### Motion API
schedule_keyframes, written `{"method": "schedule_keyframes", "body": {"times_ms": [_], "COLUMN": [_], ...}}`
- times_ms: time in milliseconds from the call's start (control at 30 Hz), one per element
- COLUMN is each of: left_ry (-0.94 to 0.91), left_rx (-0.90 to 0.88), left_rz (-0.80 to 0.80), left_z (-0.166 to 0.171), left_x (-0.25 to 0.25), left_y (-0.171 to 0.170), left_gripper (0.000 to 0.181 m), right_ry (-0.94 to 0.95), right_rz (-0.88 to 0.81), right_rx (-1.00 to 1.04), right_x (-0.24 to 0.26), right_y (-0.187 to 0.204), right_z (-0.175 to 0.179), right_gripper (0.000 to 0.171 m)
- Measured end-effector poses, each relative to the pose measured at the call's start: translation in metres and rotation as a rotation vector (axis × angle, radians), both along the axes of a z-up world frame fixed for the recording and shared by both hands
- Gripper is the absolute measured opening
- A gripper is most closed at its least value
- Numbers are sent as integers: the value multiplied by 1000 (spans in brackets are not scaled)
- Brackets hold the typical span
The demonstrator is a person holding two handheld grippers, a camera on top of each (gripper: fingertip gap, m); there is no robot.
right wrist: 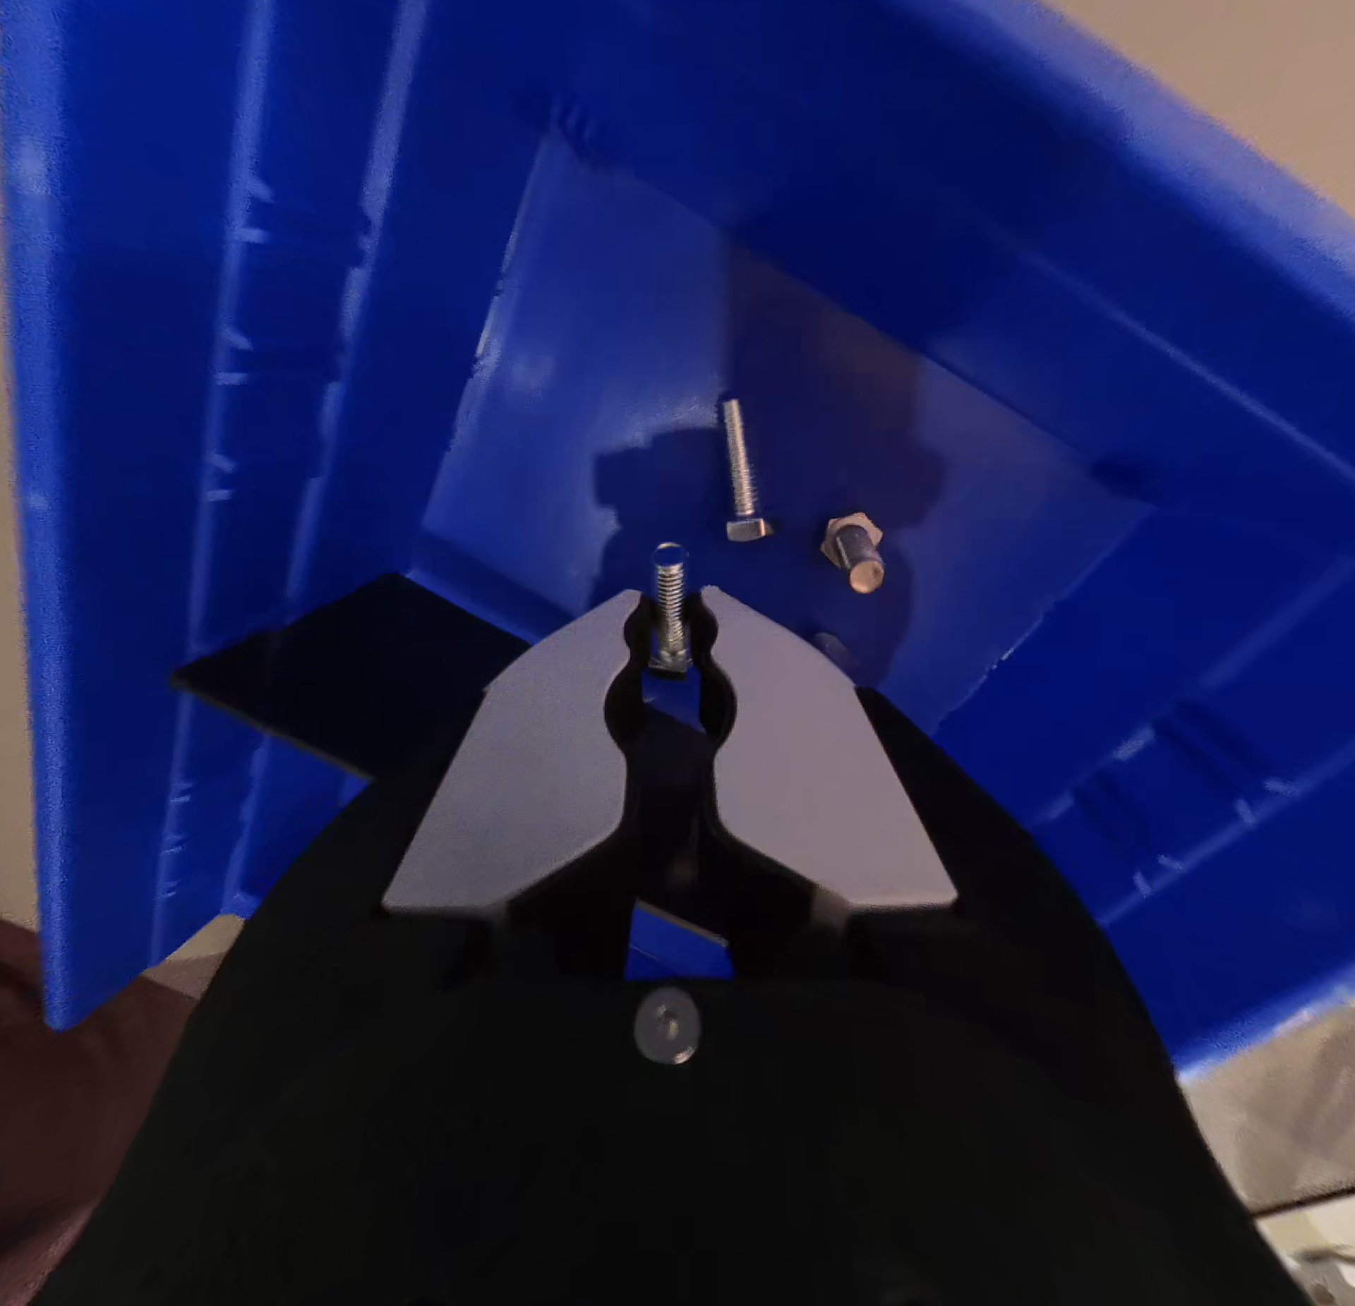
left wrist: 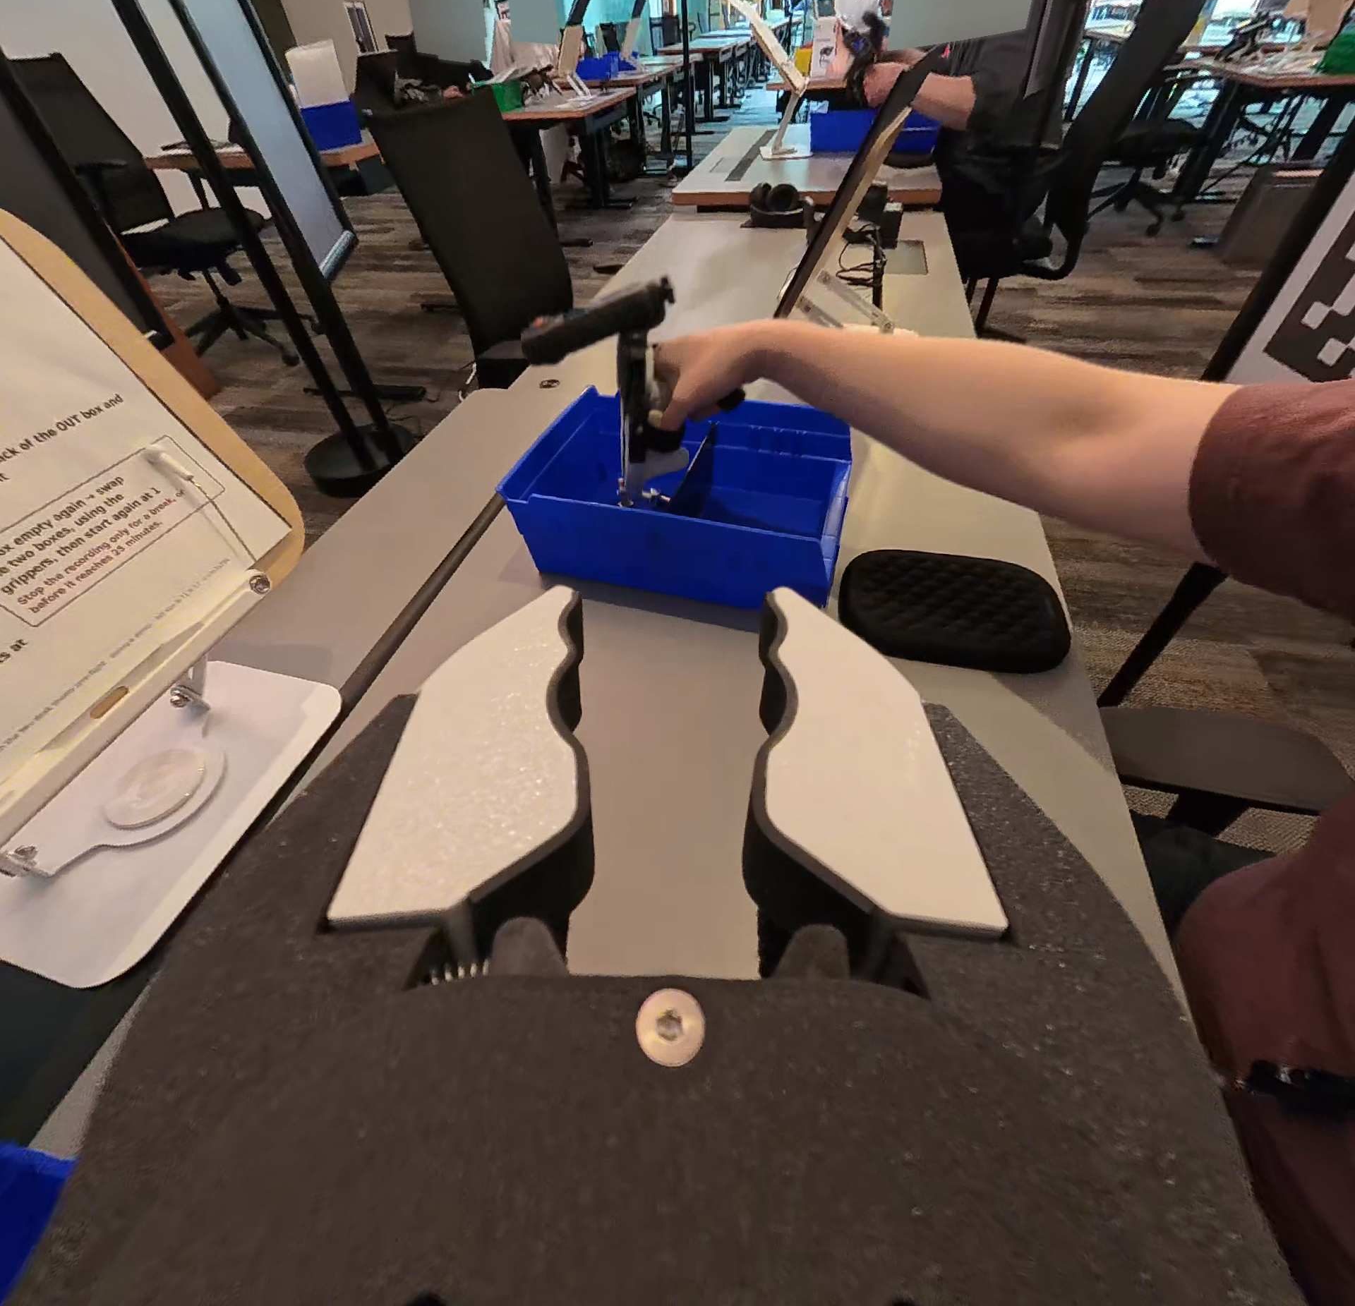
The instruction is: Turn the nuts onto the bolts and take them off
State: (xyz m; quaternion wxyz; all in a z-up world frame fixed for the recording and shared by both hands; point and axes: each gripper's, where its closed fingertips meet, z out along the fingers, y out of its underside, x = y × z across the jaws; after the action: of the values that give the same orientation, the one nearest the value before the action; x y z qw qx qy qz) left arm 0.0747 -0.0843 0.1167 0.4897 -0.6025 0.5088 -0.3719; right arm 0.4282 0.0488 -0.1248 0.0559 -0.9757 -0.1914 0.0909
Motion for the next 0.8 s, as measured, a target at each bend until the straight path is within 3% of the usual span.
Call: {"method": "schedule_keyframes", "body": {"times_ms": [200, 267, 333, 467, 533, 667, 800], "left_ry": [6, -8, -9, 53, 107, 146, 174], "left_rx": [-3, -17, -20, 10, 29, 63, 108], "left_rz": [31, 38, 62, 206, 306, 477, 642], "left_z": [-1, -1, -1, -7, -12, -8, 9], "left_x": [-10, -13, -18, -37, -49, -75, -111], "left_y": [10, 13, 18, 38, 51, 63, 66], "left_gripper": [45, 46, 46, 46, 46, 46, 45], "right_ry": [-9, 11, 57, 70, 54, -55, -49], "right_rz": [65, 66, 66, -31, -126, -259, -291], "right_rx": [-19, 54, 216, 731, 839, 546, 403], "right_x": [-7, -10, -15, 13, 45, 106, 119], "right_y": [7, 14, 20, 8, -11, -59, -90], "right_z": [-21, -11, 23, 134, 157, 102, 61], "right_gripper": [13, 23, 34, 39, 48, 54, 50]}}
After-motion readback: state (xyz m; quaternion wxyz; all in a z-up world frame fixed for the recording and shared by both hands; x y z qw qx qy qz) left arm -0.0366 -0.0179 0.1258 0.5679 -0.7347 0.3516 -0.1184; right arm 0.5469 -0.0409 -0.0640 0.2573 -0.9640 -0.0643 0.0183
